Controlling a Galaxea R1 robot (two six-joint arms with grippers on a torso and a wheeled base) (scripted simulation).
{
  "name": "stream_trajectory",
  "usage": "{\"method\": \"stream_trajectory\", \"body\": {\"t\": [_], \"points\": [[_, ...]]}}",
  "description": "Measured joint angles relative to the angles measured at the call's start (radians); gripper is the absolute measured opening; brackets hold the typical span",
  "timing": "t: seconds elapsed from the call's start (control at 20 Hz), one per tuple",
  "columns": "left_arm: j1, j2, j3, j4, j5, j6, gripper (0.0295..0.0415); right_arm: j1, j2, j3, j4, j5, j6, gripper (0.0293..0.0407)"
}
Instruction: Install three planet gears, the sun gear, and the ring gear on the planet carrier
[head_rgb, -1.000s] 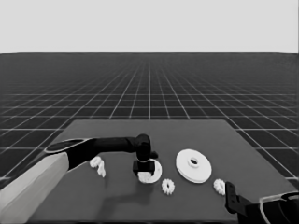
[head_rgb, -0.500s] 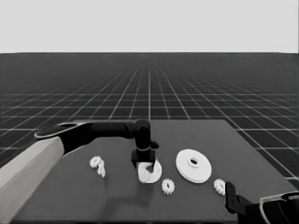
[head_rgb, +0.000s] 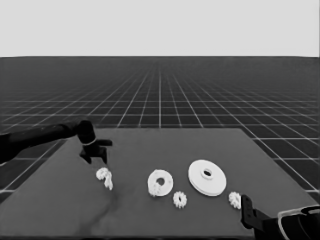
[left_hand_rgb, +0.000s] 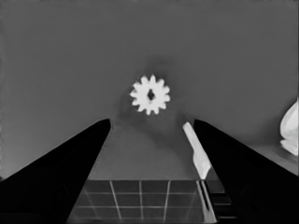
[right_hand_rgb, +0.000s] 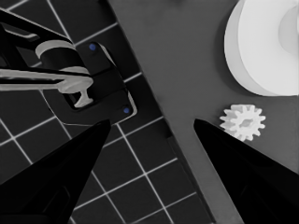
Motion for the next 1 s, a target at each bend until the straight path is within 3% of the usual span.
{"method": "stream_trajectory", "body": {"t": [0.05, 0.15, 0.5, 0.6, 1.0], "points": [[0.072, 0.019, -0.042, 0.054, -0.057, 0.017, 0.0385, 0.000, 0.000, 0.000, 0.000, 0.000, 0.000, 0.0385], [0.152, 0.050, -0.108, 0.098, -0.116, 0.041, 0.0385, 0.000, 0.000, 0.000, 0.000, 0.000, 0.000, 0.0385], [0.185, 0.072, -0.153, 0.115, -0.147, 0.059, 0.0385, 0.000, 0.000, 0.000, 0.000, 0.000, 0.000, 0.0385], [0.186, 0.072, -0.154, 0.116, -0.148, 0.059, 0.0314, 0.000, 0.000, 0.000, 0.000, 0.000, 0.000, 0.0385], [0.185, 0.072, -0.154, 0.116, -0.148, 0.059, 0.0312, 0.000, 0.000, 0.000, 0.000, 0.000, 0.000, 0.0385]]}}
